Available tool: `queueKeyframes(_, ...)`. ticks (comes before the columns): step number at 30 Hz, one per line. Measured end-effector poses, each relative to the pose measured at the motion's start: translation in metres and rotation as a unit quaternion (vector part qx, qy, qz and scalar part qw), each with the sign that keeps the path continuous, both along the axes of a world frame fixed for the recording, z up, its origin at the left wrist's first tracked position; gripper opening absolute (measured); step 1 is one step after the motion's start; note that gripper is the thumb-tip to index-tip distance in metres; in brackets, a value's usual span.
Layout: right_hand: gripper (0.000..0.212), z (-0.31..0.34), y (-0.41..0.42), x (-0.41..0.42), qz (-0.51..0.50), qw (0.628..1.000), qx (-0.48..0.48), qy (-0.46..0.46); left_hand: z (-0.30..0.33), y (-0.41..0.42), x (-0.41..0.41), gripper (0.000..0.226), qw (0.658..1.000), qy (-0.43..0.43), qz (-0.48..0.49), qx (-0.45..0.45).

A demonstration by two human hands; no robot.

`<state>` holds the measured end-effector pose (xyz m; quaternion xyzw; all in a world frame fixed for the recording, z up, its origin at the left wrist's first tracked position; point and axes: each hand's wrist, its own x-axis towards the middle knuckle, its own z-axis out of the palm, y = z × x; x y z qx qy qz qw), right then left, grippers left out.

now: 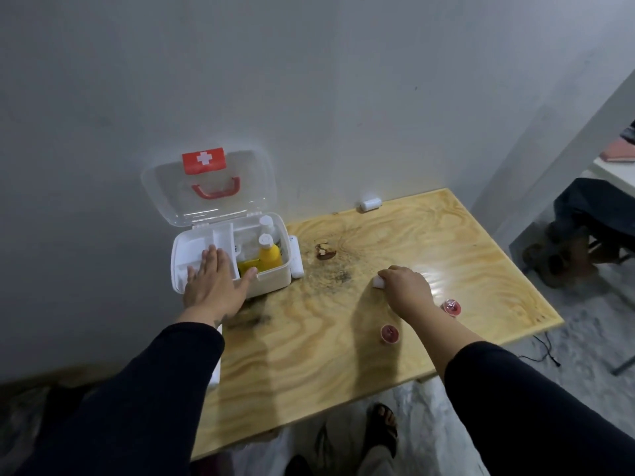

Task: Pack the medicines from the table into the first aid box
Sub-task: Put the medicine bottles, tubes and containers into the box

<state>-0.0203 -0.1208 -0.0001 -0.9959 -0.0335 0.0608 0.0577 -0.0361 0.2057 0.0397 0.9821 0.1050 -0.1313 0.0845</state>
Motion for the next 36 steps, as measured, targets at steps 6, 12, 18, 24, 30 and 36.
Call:
queueKeyframes(6,0.021,0.007,0.075,0.030,-0.024,0.993,0.110,0.017,-0.002,0.000,0.000,0.085,1.000,-0.002,0.004,-0.004)
queueKeyframes(12,0.030,0.018,0.130,0.062,-0.083,0.979,0.172,0.067,-0.003,0.001,0.000,0.086,1.000,-0.001,0.003,-0.002)
queueKeyframes(18,0.050,0.015,0.148,0.085,-0.080,0.969,0.215,0.087,-0.003,0.001,0.000,0.087,1.000,-0.001,0.001,0.001)
queueKeyframes(24,0.045,0.017,0.163,0.094,-0.012,0.974,0.152,0.167,-0.001,0.001,0.000,0.088,1.000,-0.002,0.001,0.004)
queueKeyframes(30,0.037,0.020,0.163,0.101,0.002,0.970,0.170,0.172,-0.001,0.001,0.000,0.088,1.000,0.005,0.001,0.008)
queueKeyframes(36,0.030,0.015,0.138,0.090,-0.022,0.966,0.224,0.129,0.001,0.000,0.000,0.087,1.000,0.009,0.002,0.005)
